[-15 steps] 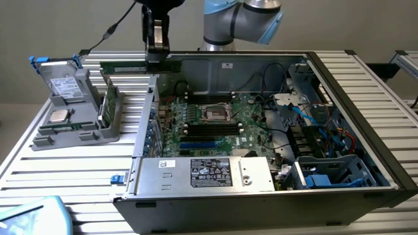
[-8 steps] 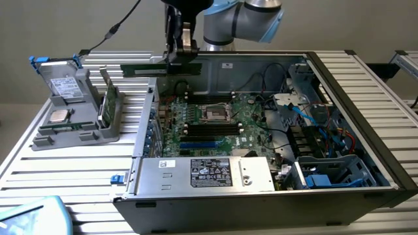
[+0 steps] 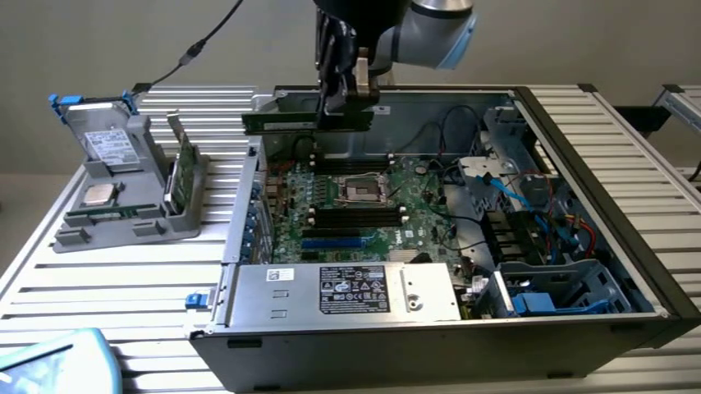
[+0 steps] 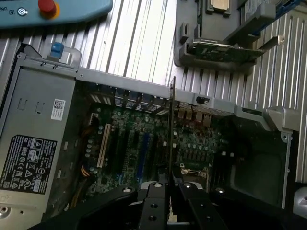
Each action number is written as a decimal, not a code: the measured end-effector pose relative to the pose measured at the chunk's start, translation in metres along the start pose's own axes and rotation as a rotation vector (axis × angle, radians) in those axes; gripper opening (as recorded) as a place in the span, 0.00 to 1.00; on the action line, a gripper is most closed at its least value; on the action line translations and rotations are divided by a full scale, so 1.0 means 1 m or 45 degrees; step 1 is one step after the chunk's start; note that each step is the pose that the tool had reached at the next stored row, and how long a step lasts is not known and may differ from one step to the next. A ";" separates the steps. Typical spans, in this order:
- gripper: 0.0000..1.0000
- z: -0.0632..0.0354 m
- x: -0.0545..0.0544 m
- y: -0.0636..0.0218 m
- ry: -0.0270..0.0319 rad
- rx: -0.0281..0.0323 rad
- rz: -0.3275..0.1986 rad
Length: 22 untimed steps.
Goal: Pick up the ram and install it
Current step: 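Pick up the ram and move it above insertion slot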
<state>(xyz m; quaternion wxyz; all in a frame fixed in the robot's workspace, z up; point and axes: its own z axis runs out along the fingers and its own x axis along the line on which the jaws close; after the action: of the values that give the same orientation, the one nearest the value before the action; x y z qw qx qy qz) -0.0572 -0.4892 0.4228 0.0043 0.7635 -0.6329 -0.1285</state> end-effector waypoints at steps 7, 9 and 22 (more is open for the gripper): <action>0.14 0.0061 0.004 -0.0211 -0.0004 0.0025 0.015; 0.14 0.0083 0.005 -0.0249 -0.0020 0.0042 0.024; 0.14 0.0130 0.007 -0.0407 0.1149 -0.0002 0.092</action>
<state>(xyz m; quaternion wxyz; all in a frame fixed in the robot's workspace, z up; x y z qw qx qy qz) -0.0195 -0.4856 0.4020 0.0375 0.7453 -0.6591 -0.0938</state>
